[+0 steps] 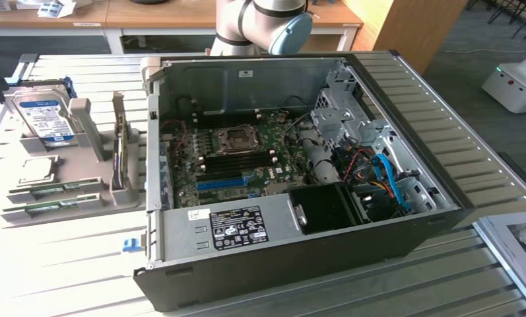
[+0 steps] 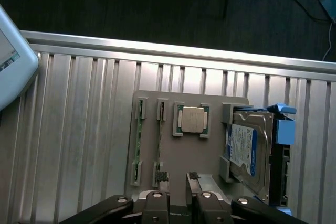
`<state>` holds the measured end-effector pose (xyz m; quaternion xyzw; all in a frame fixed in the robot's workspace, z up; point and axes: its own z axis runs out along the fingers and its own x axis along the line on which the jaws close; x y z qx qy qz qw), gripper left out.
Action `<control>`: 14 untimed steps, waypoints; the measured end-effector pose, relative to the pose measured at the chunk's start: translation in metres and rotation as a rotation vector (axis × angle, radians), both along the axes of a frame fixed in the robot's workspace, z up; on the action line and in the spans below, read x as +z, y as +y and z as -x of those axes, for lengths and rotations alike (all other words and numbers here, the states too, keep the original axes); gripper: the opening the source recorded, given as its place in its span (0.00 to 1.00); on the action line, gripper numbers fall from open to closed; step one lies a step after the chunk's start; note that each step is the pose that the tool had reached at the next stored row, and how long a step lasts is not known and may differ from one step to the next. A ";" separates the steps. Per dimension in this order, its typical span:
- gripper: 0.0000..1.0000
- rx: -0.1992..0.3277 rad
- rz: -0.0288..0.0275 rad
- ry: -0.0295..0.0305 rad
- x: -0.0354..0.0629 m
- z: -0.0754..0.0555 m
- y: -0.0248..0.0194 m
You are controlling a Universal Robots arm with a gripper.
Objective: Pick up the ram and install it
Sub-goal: 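Pick up the ram and move it above insertion slot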
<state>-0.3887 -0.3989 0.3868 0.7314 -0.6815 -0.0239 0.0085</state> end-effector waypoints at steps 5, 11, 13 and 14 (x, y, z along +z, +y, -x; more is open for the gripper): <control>0.30 0.000 0.0000 0.0000 0.0000 0.000 0.0000; 0.30 0.000 0.0000 0.0000 -0.0189 0.000 0.0000; 0.30 0.000 0.0000 0.0001 -0.0220 0.000 0.0000; 0.30 0.000 0.0001 0.0001 -0.0237 0.000 0.0000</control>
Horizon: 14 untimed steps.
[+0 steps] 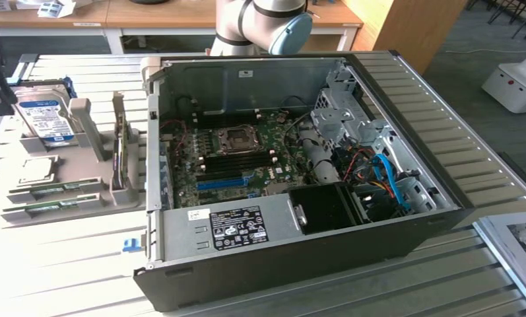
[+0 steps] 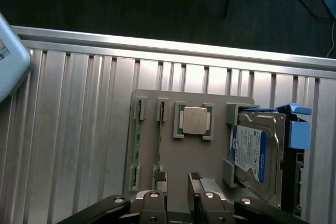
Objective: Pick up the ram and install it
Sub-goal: 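Pick up the ram and move it above insertion slot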
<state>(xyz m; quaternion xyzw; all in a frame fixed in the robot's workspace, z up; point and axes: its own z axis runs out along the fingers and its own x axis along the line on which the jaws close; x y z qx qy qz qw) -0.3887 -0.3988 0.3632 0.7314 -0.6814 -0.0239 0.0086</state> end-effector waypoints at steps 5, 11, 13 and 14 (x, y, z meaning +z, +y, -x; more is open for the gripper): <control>0.30 0.000 -0.0001 -0.0001 -0.0084 0.000 0.0000; 0.30 0.000 0.0000 -0.0001 -0.0184 0.000 0.0000; 0.30 0.000 0.0000 -0.0001 -0.0216 0.000 0.0000; 0.30 0.000 -0.0001 -0.0001 -0.0232 0.000 0.0000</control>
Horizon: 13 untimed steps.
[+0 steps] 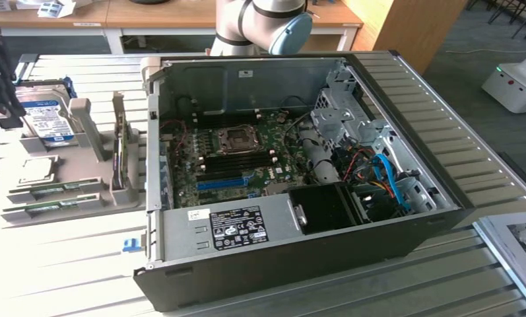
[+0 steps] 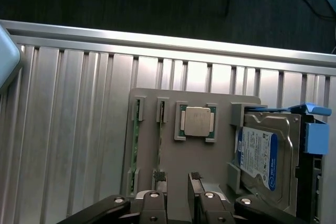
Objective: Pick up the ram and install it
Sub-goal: 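Pick up the ram and move it above insertion slot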
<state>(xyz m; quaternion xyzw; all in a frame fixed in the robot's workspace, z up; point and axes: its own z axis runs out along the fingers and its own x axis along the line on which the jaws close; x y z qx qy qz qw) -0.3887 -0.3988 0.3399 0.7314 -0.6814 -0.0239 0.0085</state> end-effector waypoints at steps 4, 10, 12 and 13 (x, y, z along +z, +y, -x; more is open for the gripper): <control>0.30 0.000 0.0000 0.0001 -0.0062 0.000 0.0000; 0.30 0.000 0.0001 0.0001 -0.0165 0.000 0.0000; 0.30 0.000 0.0001 0.0000 -0.0199 0.000 0.0000; 0.30 0.000 0.0000 0.0000 -0.0213 0.000 0.0000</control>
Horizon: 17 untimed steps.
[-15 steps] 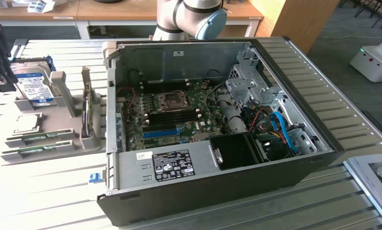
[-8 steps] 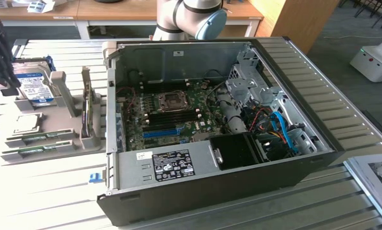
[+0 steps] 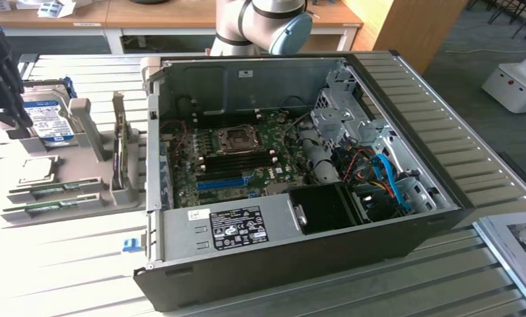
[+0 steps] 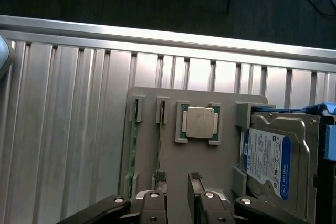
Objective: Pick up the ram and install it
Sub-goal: 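Pick up the ram and move it above insertion slot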
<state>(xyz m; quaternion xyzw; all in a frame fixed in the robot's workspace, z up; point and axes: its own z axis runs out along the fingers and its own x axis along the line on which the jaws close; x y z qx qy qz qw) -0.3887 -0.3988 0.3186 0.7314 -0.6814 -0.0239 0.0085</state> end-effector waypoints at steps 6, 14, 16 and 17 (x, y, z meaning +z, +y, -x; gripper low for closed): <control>0.30 0.000 0.0001 0.0000 -0.0087 0.000 0.0000; 0.30 0.000 0.0000 0.0000 -0.0211 0.000 0.0000; 0.30 0.000 0.0001 0.0001 -0.0241 0.000 0.0000; 0.30 0.000 0.0001 0.0001 -0.0257 0.000 0.0000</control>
